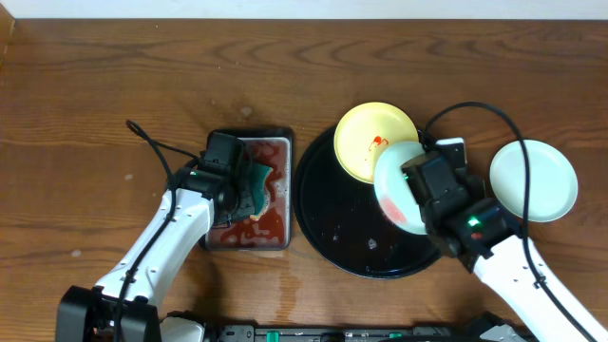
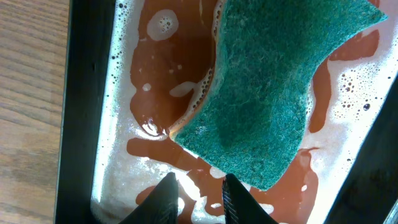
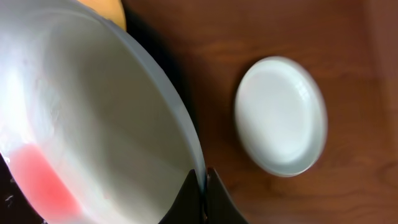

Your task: Clean dirty plates on tray and stack at the side

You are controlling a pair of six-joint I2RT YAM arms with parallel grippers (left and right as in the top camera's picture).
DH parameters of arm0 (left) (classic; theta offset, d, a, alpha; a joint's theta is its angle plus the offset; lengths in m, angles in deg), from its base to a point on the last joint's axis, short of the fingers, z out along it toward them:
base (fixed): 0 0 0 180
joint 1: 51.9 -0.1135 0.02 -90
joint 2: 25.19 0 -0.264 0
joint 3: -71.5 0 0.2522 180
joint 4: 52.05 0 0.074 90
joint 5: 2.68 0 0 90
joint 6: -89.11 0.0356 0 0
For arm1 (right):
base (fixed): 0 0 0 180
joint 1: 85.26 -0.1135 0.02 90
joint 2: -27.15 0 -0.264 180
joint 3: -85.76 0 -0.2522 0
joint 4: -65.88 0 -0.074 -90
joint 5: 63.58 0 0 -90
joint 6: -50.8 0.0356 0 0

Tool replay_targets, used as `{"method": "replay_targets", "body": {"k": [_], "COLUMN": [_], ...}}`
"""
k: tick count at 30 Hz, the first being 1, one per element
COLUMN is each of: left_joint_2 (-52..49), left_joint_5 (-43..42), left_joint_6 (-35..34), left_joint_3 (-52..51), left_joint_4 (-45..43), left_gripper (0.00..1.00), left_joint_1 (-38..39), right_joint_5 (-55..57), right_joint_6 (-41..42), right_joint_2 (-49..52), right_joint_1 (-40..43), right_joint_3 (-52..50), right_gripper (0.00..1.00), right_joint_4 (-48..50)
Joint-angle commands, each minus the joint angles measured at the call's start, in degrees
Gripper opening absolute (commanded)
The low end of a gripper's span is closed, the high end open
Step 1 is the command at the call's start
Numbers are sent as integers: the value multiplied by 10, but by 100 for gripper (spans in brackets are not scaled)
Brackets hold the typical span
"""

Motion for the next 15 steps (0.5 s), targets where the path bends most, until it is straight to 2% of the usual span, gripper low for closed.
{"method": "replay_targets", "body": {"k": [1,15], "left_joint_2": [-1,-1], "left_joint_5": [5,5], "left_joint_6": [-3,-3], "left_joint_3": [-8,-8], "left_joint_4": [2,2], "left_gripper": [25,25], "left_joint_1": [-3,-3], "right_joint_5": [111,126], "right_joint_6": [-4,-252], "right_joint_2": [-7,-7], "right_joint_1": [-36,-137], "right_joint_3": [16,16], "right_gripper": [1,1], "right_joint_4": [17,192]}}
